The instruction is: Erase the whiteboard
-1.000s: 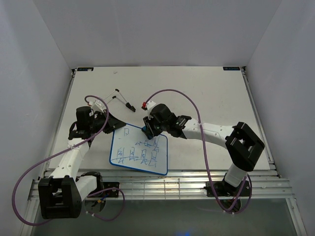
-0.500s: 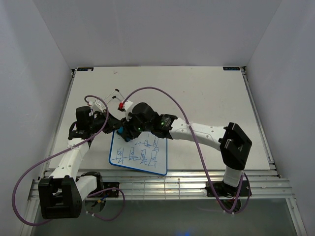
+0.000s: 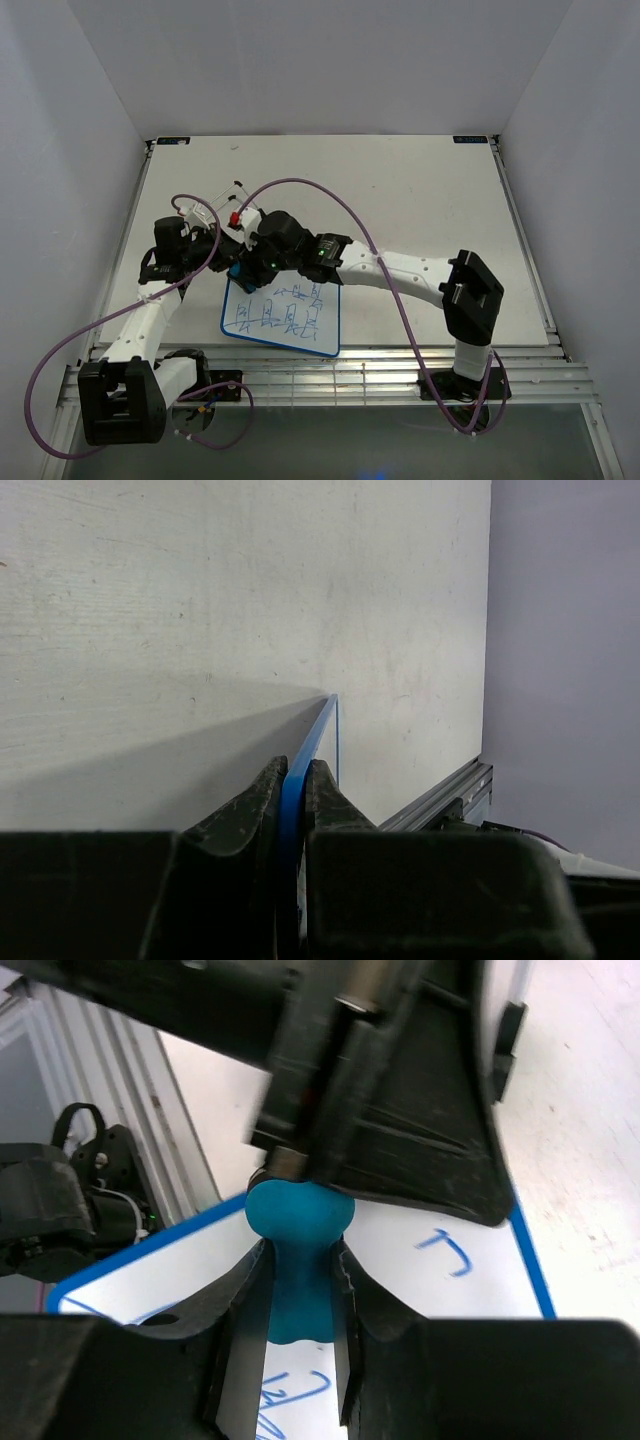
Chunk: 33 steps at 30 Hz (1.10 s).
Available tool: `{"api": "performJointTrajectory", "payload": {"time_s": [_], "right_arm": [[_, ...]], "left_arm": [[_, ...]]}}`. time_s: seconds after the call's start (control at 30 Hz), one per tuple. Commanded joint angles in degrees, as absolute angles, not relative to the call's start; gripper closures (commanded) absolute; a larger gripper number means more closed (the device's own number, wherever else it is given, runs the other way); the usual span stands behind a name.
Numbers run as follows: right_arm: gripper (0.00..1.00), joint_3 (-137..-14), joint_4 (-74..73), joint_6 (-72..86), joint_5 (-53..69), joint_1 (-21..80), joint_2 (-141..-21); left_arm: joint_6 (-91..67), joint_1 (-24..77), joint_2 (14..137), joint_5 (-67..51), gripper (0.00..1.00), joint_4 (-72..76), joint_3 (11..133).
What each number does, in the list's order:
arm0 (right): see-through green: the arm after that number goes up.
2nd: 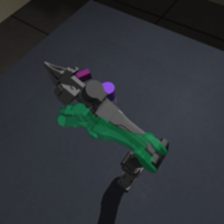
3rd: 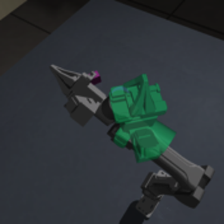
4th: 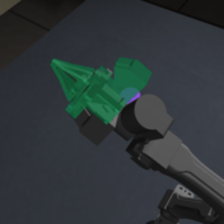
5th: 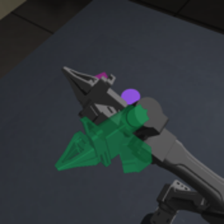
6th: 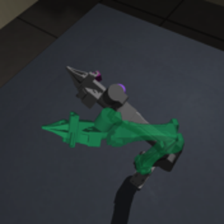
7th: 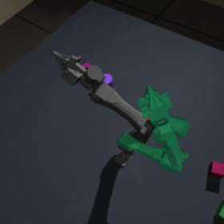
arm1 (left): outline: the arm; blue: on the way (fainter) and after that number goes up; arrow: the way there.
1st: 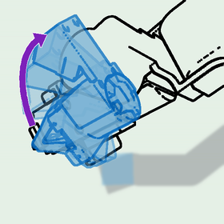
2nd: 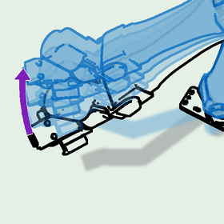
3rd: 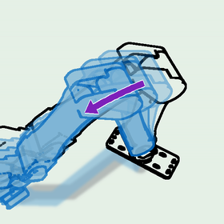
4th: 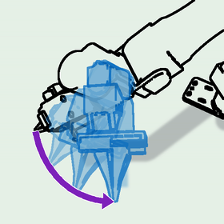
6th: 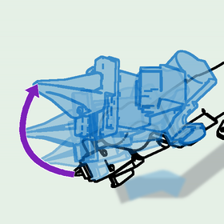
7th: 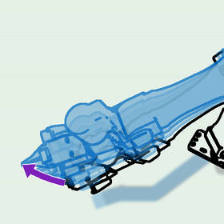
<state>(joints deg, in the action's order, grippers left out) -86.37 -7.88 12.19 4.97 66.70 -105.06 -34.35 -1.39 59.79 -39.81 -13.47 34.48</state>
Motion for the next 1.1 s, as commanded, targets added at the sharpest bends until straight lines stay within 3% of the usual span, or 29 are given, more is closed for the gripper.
{"api": "performJointTrajectory", "payload": {"time_s": [0.0,0.37,0.7,1.07], "right_arm": [[0.87,-84.6,-15.3,11.6,-3.2,62.1,-108.5],[0.88,-82.5,-15.8,9.6,-2.8,55.9,-110.7],[0.89,-77.9,-9.3,13.1,3.1,59.8,-104.5],[0.92,-69.1,-2.9,15.8,0.3,61.1,-97.1]], "left_arm": [[-31.0,-0.9,58.3,-38.9,1.00,-12.4,34.8],[-30.9,-0.9,58.0,-38.9,1.00,-12.4,34.8],[-31.1,-0.9,58.2,-38.3,1.00,-12.4,34.7],[-31.5,-0.9,58.3,-37.6,1.00,-12.7,34.7]]}}
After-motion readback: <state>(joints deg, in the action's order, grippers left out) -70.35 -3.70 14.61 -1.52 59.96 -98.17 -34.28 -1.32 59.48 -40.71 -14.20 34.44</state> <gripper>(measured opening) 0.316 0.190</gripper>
